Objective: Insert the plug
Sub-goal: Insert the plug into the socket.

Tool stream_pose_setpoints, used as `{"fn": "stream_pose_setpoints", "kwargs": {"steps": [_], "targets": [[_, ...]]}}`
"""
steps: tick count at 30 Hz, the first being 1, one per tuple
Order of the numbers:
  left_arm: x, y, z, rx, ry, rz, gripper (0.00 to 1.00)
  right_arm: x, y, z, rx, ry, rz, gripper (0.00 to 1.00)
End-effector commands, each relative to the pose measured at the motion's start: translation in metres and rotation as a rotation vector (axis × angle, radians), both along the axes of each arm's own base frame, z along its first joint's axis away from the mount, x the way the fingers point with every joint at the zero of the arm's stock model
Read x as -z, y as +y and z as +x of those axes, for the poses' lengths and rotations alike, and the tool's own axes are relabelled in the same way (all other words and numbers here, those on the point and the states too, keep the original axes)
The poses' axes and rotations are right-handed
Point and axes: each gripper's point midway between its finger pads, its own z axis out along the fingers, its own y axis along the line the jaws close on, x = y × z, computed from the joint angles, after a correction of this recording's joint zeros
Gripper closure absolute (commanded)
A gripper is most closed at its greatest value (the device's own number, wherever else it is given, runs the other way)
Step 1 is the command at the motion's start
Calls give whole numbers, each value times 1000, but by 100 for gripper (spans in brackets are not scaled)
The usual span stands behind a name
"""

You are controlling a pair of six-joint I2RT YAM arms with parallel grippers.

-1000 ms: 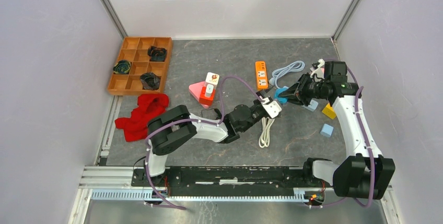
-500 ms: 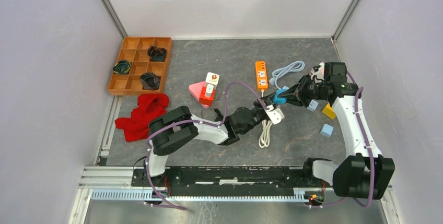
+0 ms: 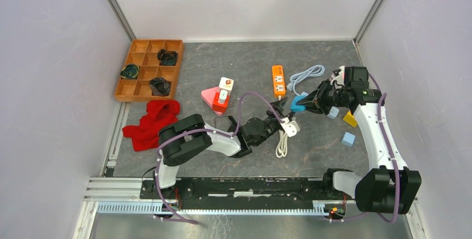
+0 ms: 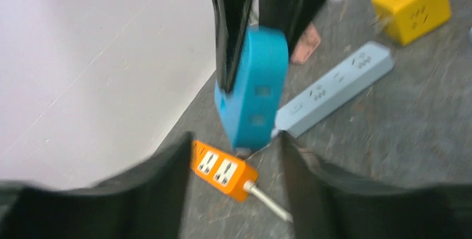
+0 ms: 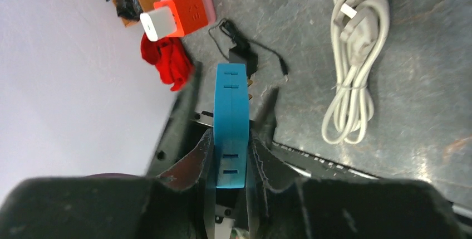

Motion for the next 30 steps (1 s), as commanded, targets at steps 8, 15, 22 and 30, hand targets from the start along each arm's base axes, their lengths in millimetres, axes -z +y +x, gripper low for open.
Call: {"fn": "stream_pose_setpoints", "kwargs": {"steps": [8,15,22,30], "targets": [[19,57,-6,-93,147,2,0,26,-30,31,43,-68,-193,100],[15,95,-7,-138,448,-55,0,36,-82,55,102,-55,-508,100],[-41,95,-7,131,954,-322,0,-20,-53,75,-113,-497,-470,100],[-133,119,-29,635,1119,-378,1,-76,42,39,-478,-875,-221,100]]}}
